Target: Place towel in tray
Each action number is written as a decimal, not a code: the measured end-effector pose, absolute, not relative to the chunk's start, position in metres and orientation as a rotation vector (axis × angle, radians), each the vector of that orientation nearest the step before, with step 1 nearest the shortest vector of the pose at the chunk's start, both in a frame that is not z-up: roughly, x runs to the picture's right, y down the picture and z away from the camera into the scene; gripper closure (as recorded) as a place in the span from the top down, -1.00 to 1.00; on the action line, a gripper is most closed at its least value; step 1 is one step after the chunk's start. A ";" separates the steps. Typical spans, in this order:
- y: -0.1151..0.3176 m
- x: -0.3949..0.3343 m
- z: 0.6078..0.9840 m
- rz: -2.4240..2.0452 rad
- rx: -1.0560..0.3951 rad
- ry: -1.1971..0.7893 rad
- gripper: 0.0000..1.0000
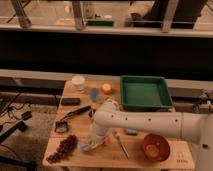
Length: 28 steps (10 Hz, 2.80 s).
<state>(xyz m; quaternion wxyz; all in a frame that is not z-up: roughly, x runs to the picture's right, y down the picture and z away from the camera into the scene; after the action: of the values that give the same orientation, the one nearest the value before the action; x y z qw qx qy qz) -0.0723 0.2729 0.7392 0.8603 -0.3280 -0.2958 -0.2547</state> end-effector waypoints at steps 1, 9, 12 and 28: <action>0.262 -0.069 0.728 -0.527 -0.677 -0.634 -0.71; 0.199 -0.027 0.721 -0.390 -0.573 -0.673 -0.71; 0.158 0.007 0.730 -0.352 -0.528 -0.646 -0.71; 0.084 0.083 0.744 -0.206 -0.415 -0.551 -0.71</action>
<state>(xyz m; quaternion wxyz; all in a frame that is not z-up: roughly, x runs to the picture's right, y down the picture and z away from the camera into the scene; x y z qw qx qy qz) 0.0829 0.0840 0.7441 0.9359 -0.2033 -0.2694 -0.1007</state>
